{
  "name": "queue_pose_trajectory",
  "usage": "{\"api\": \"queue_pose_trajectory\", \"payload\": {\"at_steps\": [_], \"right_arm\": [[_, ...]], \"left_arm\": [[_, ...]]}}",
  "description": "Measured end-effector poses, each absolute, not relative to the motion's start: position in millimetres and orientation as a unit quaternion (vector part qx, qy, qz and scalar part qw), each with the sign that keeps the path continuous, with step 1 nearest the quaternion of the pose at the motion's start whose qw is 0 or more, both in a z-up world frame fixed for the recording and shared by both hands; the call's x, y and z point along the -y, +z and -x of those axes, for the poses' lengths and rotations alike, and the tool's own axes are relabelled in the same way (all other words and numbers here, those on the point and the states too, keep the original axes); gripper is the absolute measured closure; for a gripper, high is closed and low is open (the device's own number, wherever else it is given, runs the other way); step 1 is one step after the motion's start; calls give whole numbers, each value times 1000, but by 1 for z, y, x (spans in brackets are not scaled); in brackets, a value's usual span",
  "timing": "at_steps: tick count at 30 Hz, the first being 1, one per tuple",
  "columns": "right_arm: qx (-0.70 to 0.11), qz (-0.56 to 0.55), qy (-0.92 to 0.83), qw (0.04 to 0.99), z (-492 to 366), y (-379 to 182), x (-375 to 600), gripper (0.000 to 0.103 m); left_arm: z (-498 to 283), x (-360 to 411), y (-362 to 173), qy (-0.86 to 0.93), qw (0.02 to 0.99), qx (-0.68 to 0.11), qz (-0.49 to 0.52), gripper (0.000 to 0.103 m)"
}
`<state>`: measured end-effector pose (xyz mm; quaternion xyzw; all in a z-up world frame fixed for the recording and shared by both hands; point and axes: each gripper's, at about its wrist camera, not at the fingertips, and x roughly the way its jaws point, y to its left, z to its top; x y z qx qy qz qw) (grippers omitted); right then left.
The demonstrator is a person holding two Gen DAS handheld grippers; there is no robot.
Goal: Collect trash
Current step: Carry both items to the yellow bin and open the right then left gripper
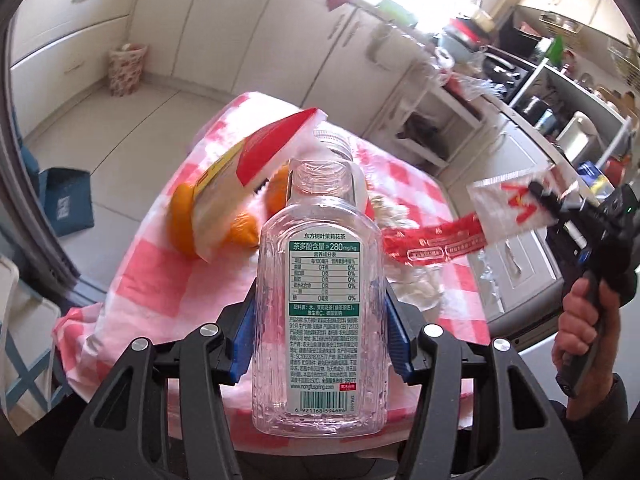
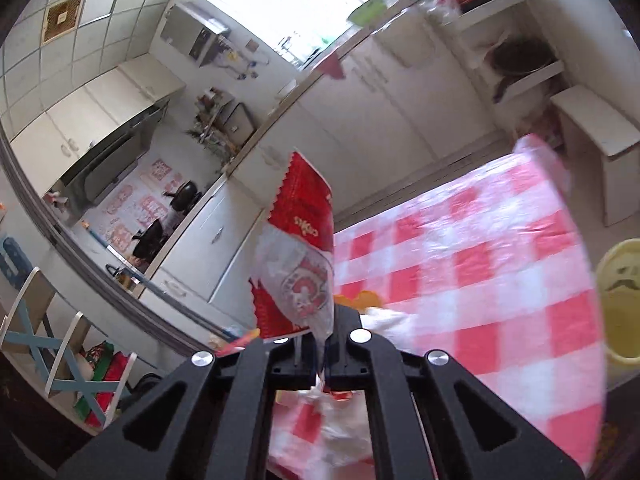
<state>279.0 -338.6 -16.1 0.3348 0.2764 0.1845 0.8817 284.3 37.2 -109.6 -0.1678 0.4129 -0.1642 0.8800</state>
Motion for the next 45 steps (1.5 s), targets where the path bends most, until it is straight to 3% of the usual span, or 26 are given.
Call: {"api": "queue_pose_trajectory", "payload": {"at_steps": [5,11,22,26,34,35,37,40,45], "right_arm": [[-268,-371,108,882,-252,-49,418,100],[-254,-431,60,864,-240,-71,483,100],[-269,-434,-34,859,-254,-102,569,100],[-297,-384,-73,871,-268,-111,575,100],[-411,-346,-100,838,-312,-190,590,99],[-430,-347,-99,828,-316,-201,591,95],[-450,-357,-107,812,-316,-212,596,55],[-424,-372,-127,816,-303,-194,613,49],[-310,-412,-158,842,-265,-124,636,37]], "left_arm": [[-285,-14,-103,-222,866,-412,172,51],[-304,-2,-120,-261,813,-449,262,51],[-312,127,-91,-317,814,-455,172,51],[-311,182,-102,-340,800,-470,151,51],[-325,267,-133,-351,783,-500,121,51],[-328,278,-137,-349,781,-505,116,51],[-337,298,-145,-349,777,-512,110,51],[-348,328,-156,-343,775,-521,103,51],[-367,380,-179,-327,766,-545,98,51]]}}
